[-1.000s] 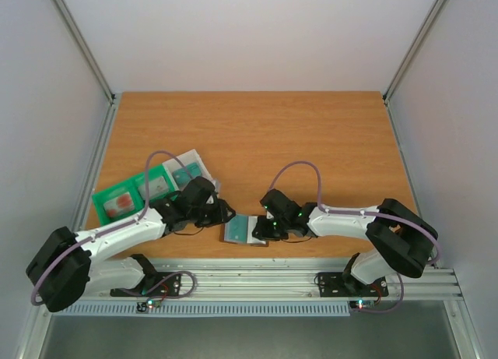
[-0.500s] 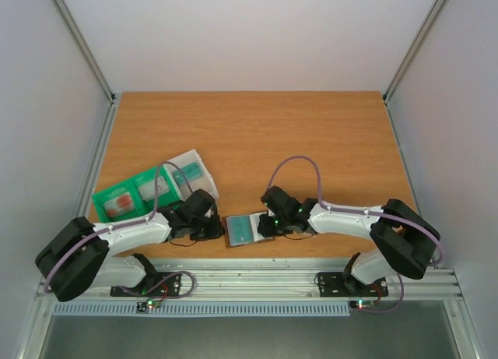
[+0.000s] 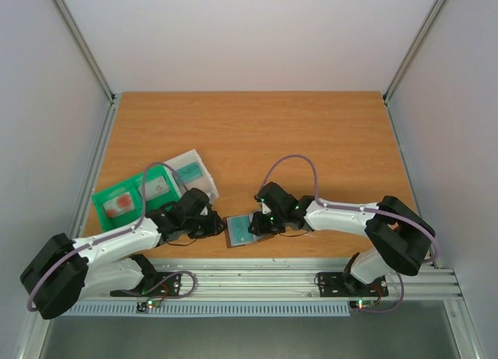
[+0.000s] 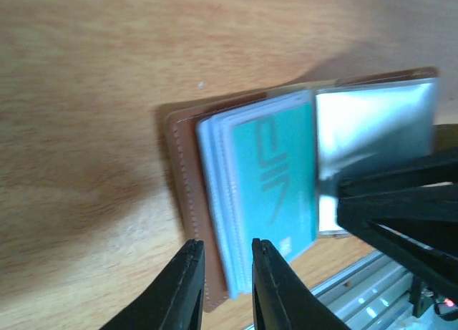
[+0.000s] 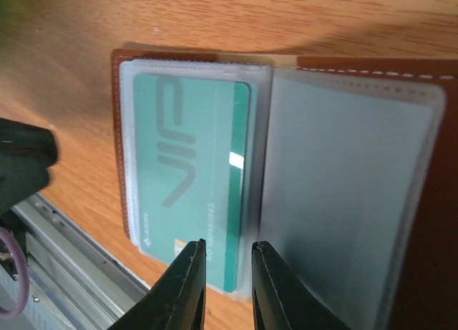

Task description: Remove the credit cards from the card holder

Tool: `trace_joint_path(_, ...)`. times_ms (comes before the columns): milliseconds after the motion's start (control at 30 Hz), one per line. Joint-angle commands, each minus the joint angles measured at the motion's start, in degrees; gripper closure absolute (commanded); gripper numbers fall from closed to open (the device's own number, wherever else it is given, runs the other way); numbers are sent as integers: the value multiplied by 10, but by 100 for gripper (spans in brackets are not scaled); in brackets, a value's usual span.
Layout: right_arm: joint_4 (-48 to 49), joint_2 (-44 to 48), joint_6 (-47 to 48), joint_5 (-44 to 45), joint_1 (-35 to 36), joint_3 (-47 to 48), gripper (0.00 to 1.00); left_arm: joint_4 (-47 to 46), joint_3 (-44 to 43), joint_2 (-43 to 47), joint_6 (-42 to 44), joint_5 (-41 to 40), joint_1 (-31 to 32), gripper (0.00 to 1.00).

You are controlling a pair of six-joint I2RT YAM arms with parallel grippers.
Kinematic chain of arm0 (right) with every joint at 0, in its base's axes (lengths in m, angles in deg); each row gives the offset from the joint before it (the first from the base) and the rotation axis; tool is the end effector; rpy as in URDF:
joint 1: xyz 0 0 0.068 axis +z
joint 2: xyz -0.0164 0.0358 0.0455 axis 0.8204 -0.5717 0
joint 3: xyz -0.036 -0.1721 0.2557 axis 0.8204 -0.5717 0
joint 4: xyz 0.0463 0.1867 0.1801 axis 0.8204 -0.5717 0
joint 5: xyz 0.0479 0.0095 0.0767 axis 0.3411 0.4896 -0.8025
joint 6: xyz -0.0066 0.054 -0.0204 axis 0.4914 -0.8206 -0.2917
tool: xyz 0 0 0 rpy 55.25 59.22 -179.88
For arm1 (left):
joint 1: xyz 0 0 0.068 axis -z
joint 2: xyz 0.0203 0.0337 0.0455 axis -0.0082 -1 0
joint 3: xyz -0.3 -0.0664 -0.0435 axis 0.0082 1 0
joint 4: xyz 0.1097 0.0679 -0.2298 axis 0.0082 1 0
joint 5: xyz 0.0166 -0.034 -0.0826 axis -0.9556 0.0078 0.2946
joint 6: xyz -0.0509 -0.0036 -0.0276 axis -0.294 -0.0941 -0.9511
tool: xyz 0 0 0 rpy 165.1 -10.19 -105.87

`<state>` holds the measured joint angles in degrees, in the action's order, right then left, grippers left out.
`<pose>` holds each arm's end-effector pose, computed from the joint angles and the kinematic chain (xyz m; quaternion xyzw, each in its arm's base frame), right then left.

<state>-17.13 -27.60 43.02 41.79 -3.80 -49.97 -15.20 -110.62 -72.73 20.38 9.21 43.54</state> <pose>0.1580 0.2189 0.1822 -0.3307 0.8900 0.2821 0.1380 0.1248 -0.1354 0.1798 -0.0266 0.9438 -0.3092 0.1139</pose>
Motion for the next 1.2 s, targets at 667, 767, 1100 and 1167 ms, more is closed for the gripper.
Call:
trace_joint_path(667, 194, -6, -93, -39, -24, -105, 78, -131, -8, -110, 36, -36, 3, 91)
trace_joint_path(767, 224, -8, -105, -59, -37, -118, 80, -98, -20, -116, 42, -53, 3, 91)
trace_joint_path(1100, 265, -22, -121, -84, -40, -131, 84, -58, -23, -76, 42, -71, 3, 93)
trace_joint_path(1167, 264, -23, -120, -86, -40, -127, 84, -54, -26, -57, 42, -58, 3, 93)
